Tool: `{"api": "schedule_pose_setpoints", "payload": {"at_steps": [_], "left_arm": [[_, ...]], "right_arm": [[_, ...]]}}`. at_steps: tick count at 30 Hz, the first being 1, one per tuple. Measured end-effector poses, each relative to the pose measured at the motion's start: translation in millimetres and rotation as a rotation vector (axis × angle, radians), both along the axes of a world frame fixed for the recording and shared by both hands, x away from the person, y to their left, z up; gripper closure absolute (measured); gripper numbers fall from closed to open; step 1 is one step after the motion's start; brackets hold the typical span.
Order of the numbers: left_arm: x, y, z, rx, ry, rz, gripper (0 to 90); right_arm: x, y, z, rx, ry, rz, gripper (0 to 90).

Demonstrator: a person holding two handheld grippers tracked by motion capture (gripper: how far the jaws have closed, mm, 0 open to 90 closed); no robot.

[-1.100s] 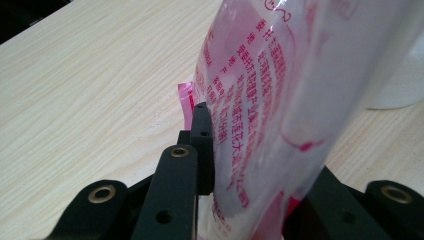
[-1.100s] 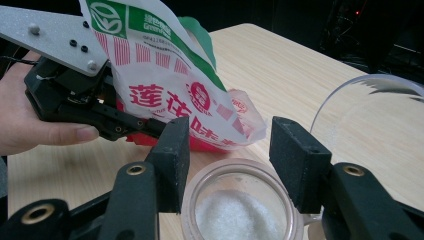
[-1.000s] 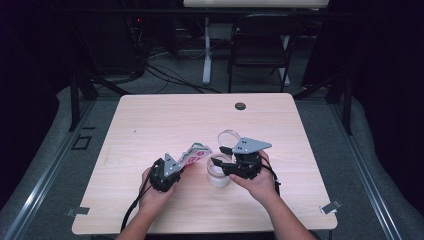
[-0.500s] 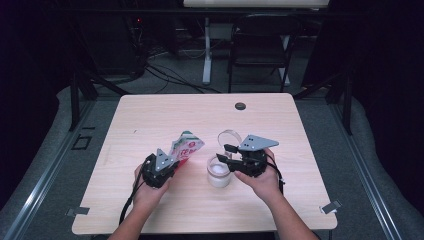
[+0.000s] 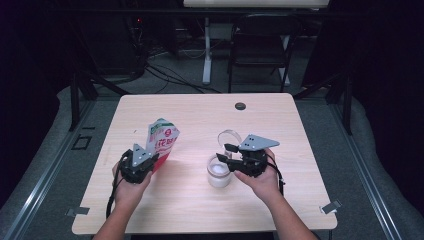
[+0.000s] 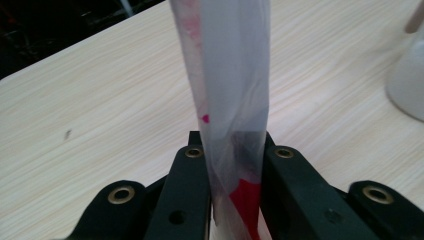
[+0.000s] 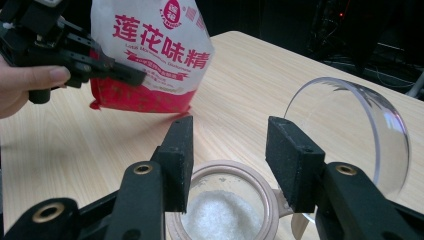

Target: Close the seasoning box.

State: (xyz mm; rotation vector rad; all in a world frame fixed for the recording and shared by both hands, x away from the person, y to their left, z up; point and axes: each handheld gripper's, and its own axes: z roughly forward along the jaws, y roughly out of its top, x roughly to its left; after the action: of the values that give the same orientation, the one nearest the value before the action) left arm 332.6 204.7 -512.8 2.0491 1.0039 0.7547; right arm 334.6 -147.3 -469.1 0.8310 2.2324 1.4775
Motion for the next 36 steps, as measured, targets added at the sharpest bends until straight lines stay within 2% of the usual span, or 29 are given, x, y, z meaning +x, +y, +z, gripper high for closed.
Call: {"api": "schedule_pose_setpoints", "payload": {"at_steps": [1,2,3,6,10,11,14,22,29,36], "left_arm": [[-0.6,8.0,0.6,0.000,-0.001,0.018,85.9],[-0.6,8.0,0.6,0.000,-0.001,0.018,86.1],[-0.9,17.4,-0.2,-0.004,0.009,0.043,86.4],[0.0,24.0,-2.3,-0.018,0.025,0.053,86.9],[0.5,35.6,-0.5,-0.041,0.009,0.090,87.0],[0.5,41.5,1.6,-0.060,-0.003,0.112,87.0],[0.1,47.3,4.5,-0.063,-0.013,0.128,87.0],[-0.1,67.2,10.0,-0.031,-0.044,0.198,87.0],[-4.8,92.5,-1.3,-0.046,-0.029,0.282,86.9],[-6.6,98.4,-12.9,-0.069,-0.007,0.310,86.5]], "right_arm": [[0.2,0.1,-0.2,0.000,0.001,0.000,54.2],[0.2,0.1,-0.2,0.000,0.001,0.000,54.2],[0.4,0.3,-0.6,-0.001,0.004,0.000,54.2],[1.0,0.5,-1.5,0.001,0.007,0.001,54.2],[1.3,0.2,-2.9,-0.001,0.013,-0.004,54.3],[1.6,-0.4,-2.6,0.001,0.012,-0.005,54.3],[2.1,-1.4,-2.8,0.003,0.015,-0.011,54.3],[2.5,-1.6,-3.5,0.008,0.017,-0.014,54.3],[3.4,-2.3,-4.5,0.007,0.022,-0.015,54.3],[3.4,-0.4,-6.2,0.002,0.026,-0.015,54.3]]}}
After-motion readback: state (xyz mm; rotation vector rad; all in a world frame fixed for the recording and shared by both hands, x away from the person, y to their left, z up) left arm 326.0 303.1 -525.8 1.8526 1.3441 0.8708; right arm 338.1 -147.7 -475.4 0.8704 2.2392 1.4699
